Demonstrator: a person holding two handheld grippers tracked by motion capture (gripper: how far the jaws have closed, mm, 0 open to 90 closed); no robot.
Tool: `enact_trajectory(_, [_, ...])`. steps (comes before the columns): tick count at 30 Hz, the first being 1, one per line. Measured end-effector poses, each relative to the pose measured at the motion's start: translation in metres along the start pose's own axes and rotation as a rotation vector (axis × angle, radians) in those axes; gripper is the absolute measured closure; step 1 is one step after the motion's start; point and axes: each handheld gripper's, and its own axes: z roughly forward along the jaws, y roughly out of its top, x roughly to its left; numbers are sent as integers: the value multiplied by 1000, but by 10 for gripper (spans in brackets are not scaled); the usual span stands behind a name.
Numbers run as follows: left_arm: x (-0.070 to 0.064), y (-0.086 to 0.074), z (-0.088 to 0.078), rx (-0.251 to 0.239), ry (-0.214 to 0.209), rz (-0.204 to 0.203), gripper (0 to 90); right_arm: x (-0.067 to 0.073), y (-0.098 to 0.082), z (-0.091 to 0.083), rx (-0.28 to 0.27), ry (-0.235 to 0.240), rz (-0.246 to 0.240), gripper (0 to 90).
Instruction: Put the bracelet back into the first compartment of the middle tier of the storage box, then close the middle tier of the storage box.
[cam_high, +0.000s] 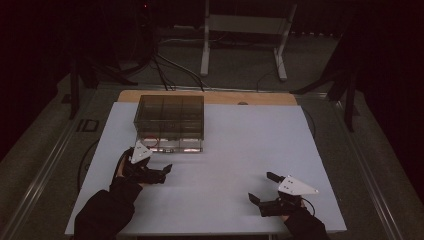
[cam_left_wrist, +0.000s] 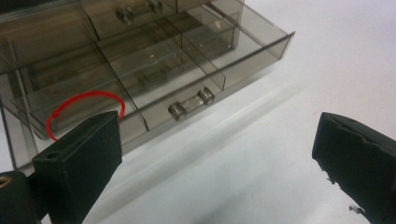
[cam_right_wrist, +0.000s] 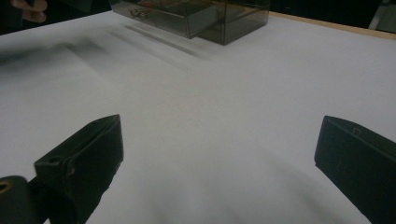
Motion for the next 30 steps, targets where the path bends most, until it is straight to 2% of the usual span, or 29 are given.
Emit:
enact_trajectory(8, [-1,-8,5,14,4,-21,32,0,0,1,2,1,-2,13])
enact_trajectory(13, [-2,-11,8,31,24,-39,32,0,-1,0,3,0,-4,13])
enact_trajectory(15, [-2,-12,9,48,47,-45,32,0,-1,0,2,-1,-4,12])
enact_trajectory(22, [-5,-15,13,70,54,-46,32,0,0,0,1,-1,-4,13])
enact_trajectory(23, [-8,-15,15,70,70,-50,33,0,0,0,2,0,-6,13])
enact_trajectory(27, [-9,-15,17,77,78,-62,33,0,0,0,0,-1,-4,13])
enact_trajectory(30, [-12,-14,18,76,107,-46,33,-1,0,0,-1,-2,-3,13])
